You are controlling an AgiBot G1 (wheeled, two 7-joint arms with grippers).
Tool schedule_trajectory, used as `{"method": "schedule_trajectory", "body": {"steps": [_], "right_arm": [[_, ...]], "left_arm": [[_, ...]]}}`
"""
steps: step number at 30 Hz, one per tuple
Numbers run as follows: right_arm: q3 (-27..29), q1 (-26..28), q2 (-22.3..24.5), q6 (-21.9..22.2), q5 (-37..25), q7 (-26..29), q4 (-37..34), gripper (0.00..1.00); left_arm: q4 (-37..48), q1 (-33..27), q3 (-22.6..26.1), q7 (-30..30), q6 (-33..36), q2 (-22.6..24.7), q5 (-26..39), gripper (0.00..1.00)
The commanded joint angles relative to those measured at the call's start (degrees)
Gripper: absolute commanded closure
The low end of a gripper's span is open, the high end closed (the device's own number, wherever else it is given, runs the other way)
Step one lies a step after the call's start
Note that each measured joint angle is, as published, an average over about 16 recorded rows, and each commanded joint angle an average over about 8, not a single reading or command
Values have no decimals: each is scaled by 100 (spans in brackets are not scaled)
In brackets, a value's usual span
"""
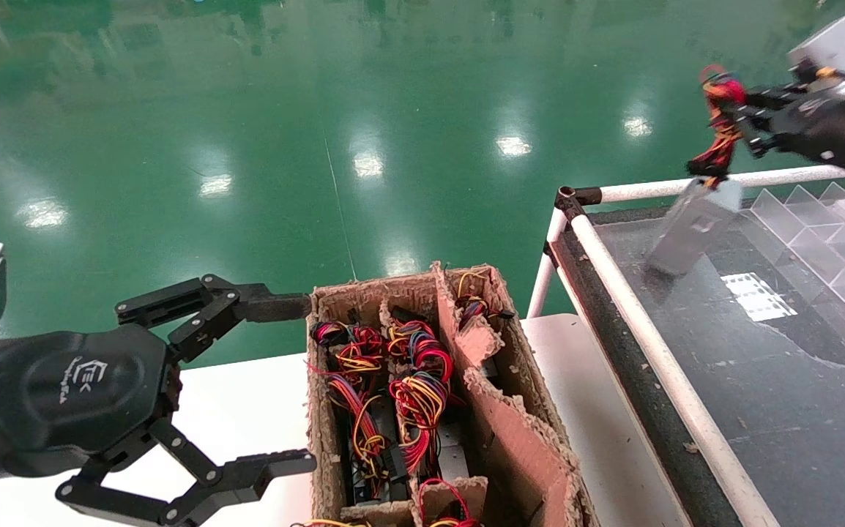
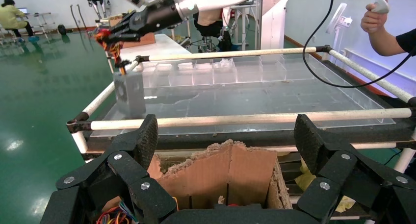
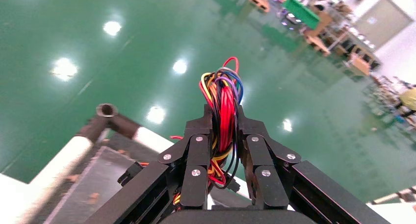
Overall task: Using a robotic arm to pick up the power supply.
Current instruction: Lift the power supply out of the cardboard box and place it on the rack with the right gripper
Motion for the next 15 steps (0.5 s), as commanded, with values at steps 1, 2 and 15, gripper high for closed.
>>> {"method": "schedule_trajectory", "body": {"steps": [1, 2, 15], "right_arm": [[-16, -20, -91, -7, -23, -8, -20, 100], [-20, -28, -134, -13, -28, -13, -21, 100], [-40, -9, -671, 232, -55, -50, -27, 100]], "left_arm": [[0, 0, 0, 0, 0, 0, 0, 0], [0, 0, 0, 0, 0, 0, 0, 0], [0, 0, 1, 0, 0, 0, -1, 0]]}}
